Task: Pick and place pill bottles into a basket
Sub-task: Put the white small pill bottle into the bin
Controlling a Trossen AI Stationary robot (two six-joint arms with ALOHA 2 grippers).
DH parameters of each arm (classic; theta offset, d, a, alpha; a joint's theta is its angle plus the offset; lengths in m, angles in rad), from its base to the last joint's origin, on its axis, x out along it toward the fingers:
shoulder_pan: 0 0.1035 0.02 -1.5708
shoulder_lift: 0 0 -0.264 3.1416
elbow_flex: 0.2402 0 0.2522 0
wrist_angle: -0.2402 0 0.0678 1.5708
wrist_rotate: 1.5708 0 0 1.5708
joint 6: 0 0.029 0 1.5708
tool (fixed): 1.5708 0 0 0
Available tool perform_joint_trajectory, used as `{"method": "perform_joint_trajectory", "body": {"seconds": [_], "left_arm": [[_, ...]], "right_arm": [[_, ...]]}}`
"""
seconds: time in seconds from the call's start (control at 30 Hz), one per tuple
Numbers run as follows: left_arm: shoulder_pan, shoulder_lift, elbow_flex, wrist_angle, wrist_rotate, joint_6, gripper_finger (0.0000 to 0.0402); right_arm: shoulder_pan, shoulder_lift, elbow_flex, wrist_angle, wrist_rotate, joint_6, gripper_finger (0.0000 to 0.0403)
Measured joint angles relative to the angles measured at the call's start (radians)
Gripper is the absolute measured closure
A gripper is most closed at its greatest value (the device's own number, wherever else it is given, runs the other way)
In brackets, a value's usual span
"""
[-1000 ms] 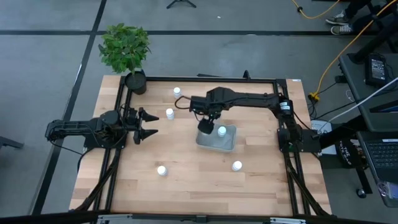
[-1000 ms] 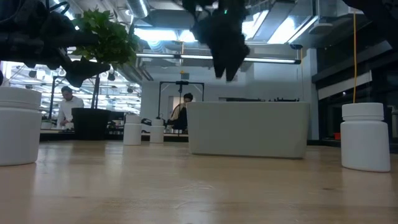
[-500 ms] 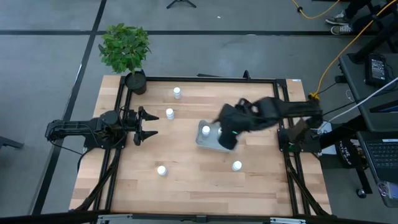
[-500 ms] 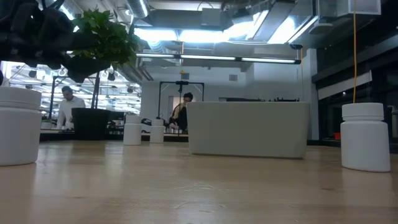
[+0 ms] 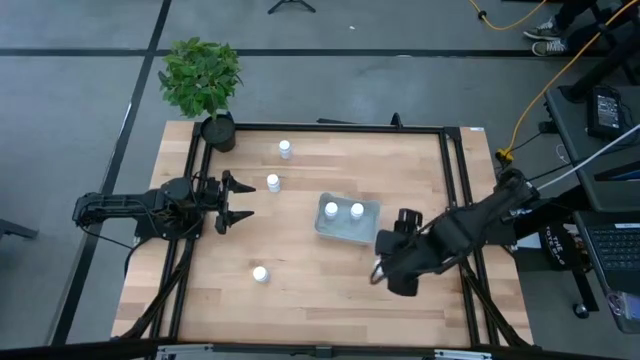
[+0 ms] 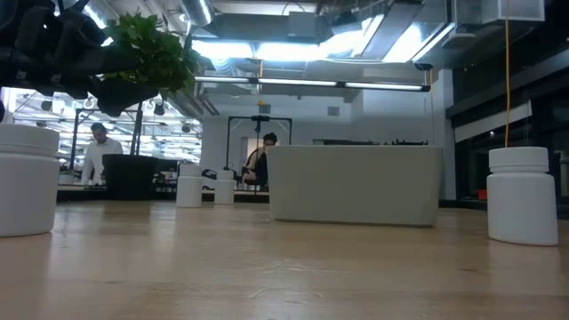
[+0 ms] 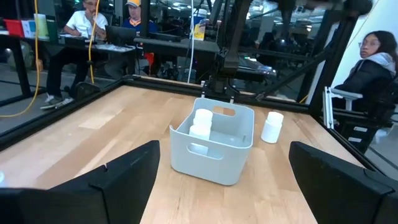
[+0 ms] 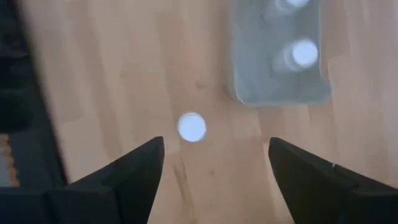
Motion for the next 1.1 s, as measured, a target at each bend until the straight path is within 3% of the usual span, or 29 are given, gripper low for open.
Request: {"method": "perform_joint_trajectory", "body": {"seconds": [0.23, 0.43, 0.57, 0.63, 0.83, 1.1], "left_arm": [[0.000, 0.000, 0.000, 0.000, 0.000, -0.008, 0.0052], [0.000, 0.000, 0.000, 0.000, 0.000, -0.011, 0.0052], [0.000, 0.000, 0.000, 0.000, 0.000, -0.011, 0.0052], [0.000, 0.000, 0.000, 0.000, 0.001, -0.011, 0.0052], [0.000, 0.000, 0.000, 0.000, 0.002, -0.048, 0.0052], [0.000, 0.000, 0.000, 0.000, 0.002, -0.064, 0.0052]], "right_arm": [[-0.012, 0.000, -0.241, 0.117, 0.000, 0.296, 0.0122], [-0.043, 0.000, -0.325, 0.187, -0.019, 0.428, 0.0090], [-0.091, 0.000, -0.377, 0.190, -0.116, 0.547, 0.0066], [-0.113, 0.000, -0.398, 0.206, -0.168, 0.572, 0.0060], [-0.135, 0.000, -0.443, 0.351, -0.185, 0.600, 0.0057], [-0.137, 0.017, -0.445, 0.336, -0.184, 0.654, 0.0057]]}}
